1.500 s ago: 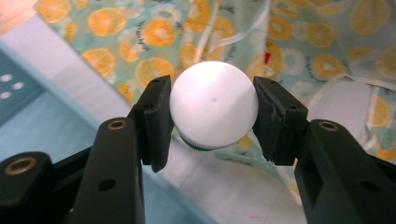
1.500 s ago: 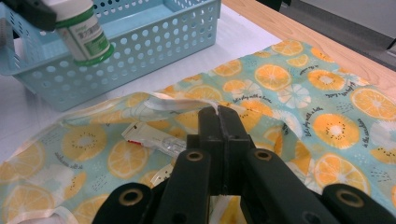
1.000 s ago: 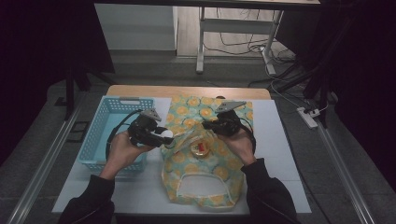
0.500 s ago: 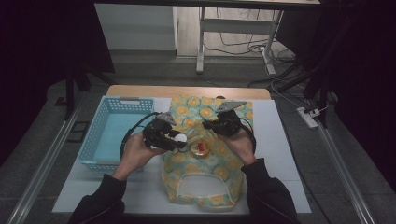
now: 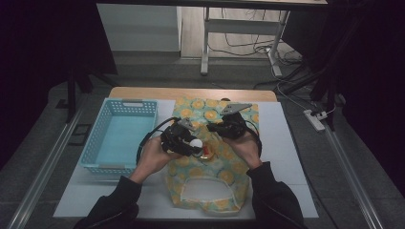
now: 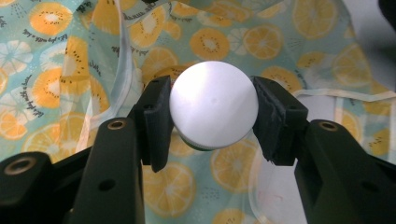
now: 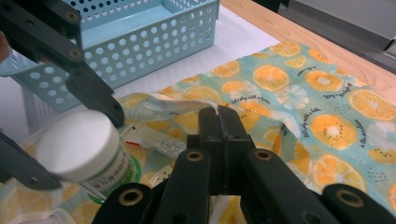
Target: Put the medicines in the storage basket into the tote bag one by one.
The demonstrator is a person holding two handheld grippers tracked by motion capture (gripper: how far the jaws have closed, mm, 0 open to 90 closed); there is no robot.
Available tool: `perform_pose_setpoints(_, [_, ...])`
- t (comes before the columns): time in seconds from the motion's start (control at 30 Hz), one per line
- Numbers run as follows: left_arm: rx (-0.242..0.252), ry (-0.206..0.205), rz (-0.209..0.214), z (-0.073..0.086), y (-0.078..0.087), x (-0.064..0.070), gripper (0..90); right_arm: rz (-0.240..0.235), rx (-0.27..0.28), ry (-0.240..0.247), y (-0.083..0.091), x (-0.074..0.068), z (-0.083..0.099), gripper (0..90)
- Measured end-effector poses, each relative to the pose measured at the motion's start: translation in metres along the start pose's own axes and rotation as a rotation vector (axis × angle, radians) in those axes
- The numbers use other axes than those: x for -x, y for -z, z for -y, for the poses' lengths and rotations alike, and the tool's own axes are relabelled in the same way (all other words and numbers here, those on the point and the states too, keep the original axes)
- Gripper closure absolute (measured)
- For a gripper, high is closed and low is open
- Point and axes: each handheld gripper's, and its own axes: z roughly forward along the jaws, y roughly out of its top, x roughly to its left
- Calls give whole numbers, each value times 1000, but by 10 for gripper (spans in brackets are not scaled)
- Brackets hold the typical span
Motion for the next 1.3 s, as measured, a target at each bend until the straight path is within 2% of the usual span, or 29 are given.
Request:
perform_pose_setpoints(0.47, [-13, 29, -41, -5, -21, -12, 508, 7, -3, -2, -1, 1, 1, 900])
perform_pose_setpoints(0.8, [-21, 35, -69, -9, -34, -19, 508, 12, -3, -2, -1, 1, 1, 900])
perform_pose_setpoints(1.3, [-20, 51, -64, -13, -52, -25, 506, 16, -9, -5, -3, 2, 2, 900])
